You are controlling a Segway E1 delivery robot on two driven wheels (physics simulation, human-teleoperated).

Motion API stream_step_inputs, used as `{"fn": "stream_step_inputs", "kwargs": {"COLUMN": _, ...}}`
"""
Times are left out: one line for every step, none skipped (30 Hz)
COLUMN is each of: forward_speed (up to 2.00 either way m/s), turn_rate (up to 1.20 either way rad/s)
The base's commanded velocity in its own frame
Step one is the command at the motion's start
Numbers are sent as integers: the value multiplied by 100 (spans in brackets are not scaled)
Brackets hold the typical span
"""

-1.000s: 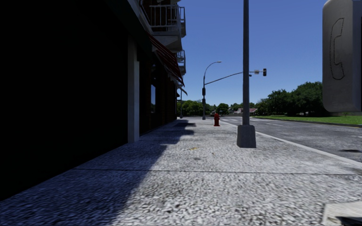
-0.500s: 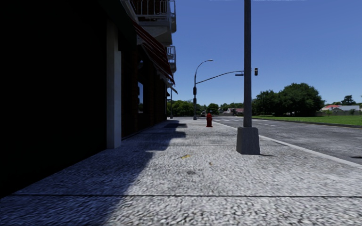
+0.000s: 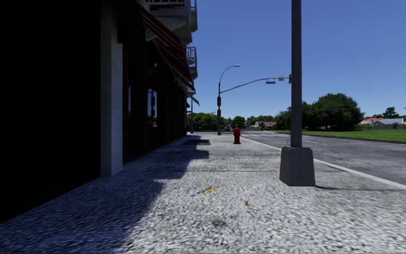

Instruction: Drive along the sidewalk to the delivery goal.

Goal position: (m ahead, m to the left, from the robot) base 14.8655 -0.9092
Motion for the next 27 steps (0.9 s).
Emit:
{"fn": "stream_step_inputs", "kwargs": {"forward_speed": 145, "turn_rate": 0}}
{"fn": "stream_step_inputs", "kwargs": {"forward_speed": 145, "turn_rate": 0}}
{"fn": "stream_step_inputs", "kwargs": {"forward_speed": 145, "turn_rate": 0}}
{"fn": "stream_step_inputs", "kwargs": {"forward_speed": 145, "turn_rate": 0}}
{"fn": "stream_step_inputs", "kwargs": {"forward_speed": 145, "turn_rate": 0}}
{"fn": "stream_step_inputs", "kwargs": {"forward_speed": 145, "turn_rate": 0}}
{"fn": "stream_step_inputs", "kwargs": {"forward_speed": 147, "turn_rate": 0}}
{"fn": "stream_step_inputs", "kwargs": {"forward_speed": 151, "turn_rate": 0}}
{"fn": "stream_step_inputs", "kwargs": {"forward_speed": 151, "turn_rate": 0}}
{"fn": "stream_step_inputs", "kwargs": {"forward_speed": 156, "turn_rate": 0}}
{"fn": "stream_step_inputs", "kwargs": {"forward_speed": 162, "turn_rate": 0}}
{"fn": "stream_step_inputs", "kwargs": {"forward_speed": 164, "turn_rate": 0}}
{"fn": "stream_step_inputs", "kwargs": {"forward_speed": 166, "turn_rate": 0}}
{"fn": "stream_step_inputs", "kwargs": {"forward_speed": 167, "turn_rate": 0}}
{"fn": "stream_step_inputs", "kwargs": {"forward_speed": 168, "turn_rate": 0}}
{"fn": "stream_step_inputs", "kwargs": {"forward_speed": 168, "turn_rate": 0}}
{"fn": "stream_step_inputs", "kwargs": {"forward_speed": 168, "turn_rate": 0}}
{"fn": "stream_step_inputs", "kwargs": {"forward_speed": 169, "turn_rate": 0}}
{"fn": "stream_step_inputs", "kwargs": {"forward_speed": 169, "turn_rate": 0}}
{"fn": "stream_step_inputs", "kwargs": {"forward_speed": 169, "turn_rate": 0}}
{"fn": "stream_step_inputs", "kwargs": {"forward_speed": 169, "turn_rate": 0}}
{"fn": "stream_step_inputs", "kwargs": {"forward_speed": 170, "turn_rate": 0}}
{"fn": "stream_step_inputs", "kwargs": {"forward_speed": 170, "turn_rate": 0}}
{"fn": "stream_step_inputs", "kwargs": {"forward_speed": 170, "turn_rate": 0}}
{"fn": "stream_step_inputs", "kwargs": {"forward_speed": 171, "turn_rate": 0}}
{"fn": "stream_step_inputs", "kwargs": {"forward_speed": 171, "turn_rate": 0}}
{"fn": "stream_step_inputs", "kwargs": {"forward_speed": 171, "turn_rate": 0}}
